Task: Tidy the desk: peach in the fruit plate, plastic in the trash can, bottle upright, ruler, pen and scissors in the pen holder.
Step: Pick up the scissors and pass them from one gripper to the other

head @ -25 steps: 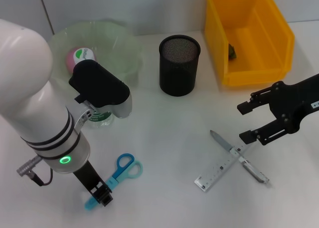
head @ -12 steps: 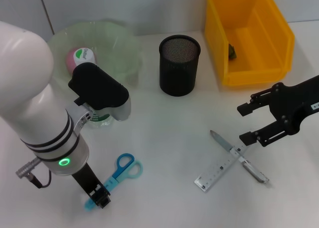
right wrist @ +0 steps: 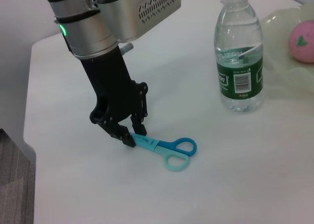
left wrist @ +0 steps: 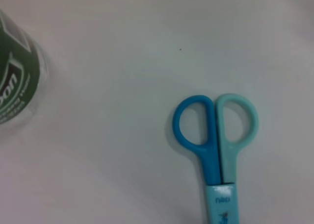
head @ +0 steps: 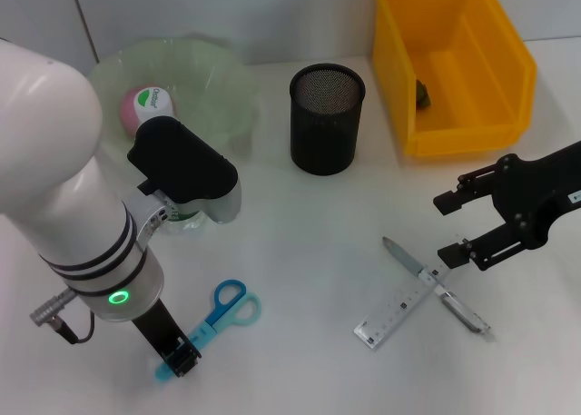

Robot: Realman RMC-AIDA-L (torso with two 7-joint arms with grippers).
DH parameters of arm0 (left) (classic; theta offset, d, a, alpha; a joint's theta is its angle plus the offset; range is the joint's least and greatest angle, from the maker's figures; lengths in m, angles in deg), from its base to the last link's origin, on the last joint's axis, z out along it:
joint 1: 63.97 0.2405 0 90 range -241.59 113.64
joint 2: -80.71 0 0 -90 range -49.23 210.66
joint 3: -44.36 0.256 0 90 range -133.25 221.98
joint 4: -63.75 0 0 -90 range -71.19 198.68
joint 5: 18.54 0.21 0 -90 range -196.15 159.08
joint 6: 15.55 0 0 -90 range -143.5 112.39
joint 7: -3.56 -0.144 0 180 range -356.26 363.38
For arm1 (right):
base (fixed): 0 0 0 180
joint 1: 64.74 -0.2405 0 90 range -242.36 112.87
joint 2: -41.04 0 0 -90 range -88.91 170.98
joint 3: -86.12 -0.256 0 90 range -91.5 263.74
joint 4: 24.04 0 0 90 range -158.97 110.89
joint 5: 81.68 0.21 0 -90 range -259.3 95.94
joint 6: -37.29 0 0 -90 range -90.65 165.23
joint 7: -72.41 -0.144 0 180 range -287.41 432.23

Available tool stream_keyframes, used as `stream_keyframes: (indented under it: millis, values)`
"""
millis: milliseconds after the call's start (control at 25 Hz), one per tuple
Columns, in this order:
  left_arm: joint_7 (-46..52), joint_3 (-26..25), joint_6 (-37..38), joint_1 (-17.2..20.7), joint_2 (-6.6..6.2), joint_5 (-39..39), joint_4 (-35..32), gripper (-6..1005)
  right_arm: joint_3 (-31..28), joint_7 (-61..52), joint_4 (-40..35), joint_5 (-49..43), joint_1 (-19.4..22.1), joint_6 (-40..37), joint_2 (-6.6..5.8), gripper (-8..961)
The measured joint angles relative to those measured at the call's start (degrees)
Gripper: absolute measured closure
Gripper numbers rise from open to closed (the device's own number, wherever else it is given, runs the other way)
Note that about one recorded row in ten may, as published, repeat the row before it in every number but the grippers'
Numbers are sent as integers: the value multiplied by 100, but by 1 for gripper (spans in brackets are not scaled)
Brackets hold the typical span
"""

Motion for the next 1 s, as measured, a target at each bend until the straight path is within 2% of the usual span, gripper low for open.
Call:
stream_keyframes:
  millis: [720,920,960,1000]
  values:
    - [-3,-58,-28,37,0,15,-82,788,-67,0,-31,40,25,-6,-15,151]
    - [-10,-150,-26,93,-12,10,-167,791,-435,30,-350,240,180,-93,-12,151]
    - [-90,-390,-9,212,-31,-7,-307,791,-523,33,-401,305,206,-127,-11,151]
    - [-90,-390,-9,212,-31,-7,-307,791,-622,34,-444,372,232,-158,-10,151]
